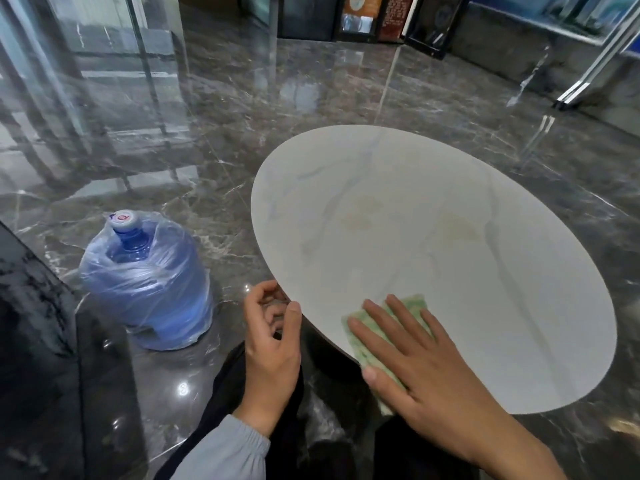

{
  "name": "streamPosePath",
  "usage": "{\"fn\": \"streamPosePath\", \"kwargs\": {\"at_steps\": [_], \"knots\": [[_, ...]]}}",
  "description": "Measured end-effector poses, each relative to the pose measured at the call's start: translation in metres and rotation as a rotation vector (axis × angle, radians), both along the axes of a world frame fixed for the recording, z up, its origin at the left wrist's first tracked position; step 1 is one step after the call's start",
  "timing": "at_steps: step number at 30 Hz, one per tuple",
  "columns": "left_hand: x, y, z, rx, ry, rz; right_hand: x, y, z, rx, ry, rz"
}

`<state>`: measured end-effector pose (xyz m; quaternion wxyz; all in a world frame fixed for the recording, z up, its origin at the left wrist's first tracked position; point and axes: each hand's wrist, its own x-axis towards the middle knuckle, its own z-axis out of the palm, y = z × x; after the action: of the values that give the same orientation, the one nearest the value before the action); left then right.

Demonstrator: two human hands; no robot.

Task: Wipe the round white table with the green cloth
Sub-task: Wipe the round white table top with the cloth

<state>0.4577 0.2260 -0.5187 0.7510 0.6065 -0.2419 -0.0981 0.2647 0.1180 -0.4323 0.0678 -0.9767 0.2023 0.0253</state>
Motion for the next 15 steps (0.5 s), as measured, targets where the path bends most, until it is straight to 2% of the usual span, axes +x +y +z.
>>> {"fn": "streamPosePath", "kwargs": {"at_steps": [3,10,13,15], "knots": [[0.002,0.002,0.001,0.013,0.0,0.004,0.033,-0.003,0.003,0.053,0.035,-0.008],[0.013,0.01,0.001,0.129,0.028,0.044,0.197,-0.022,0.005,0.06,0.04,0.04],[0.021,0.011,0.005,0.146,0.047,0.066,0.216,-0.021,0.006,0.066,0.049,0.053],[0.026,0.011,0.008,0.135,0.03,0.084,0.194,-0.016,0.006,0.063,0.025,0.06]]}}
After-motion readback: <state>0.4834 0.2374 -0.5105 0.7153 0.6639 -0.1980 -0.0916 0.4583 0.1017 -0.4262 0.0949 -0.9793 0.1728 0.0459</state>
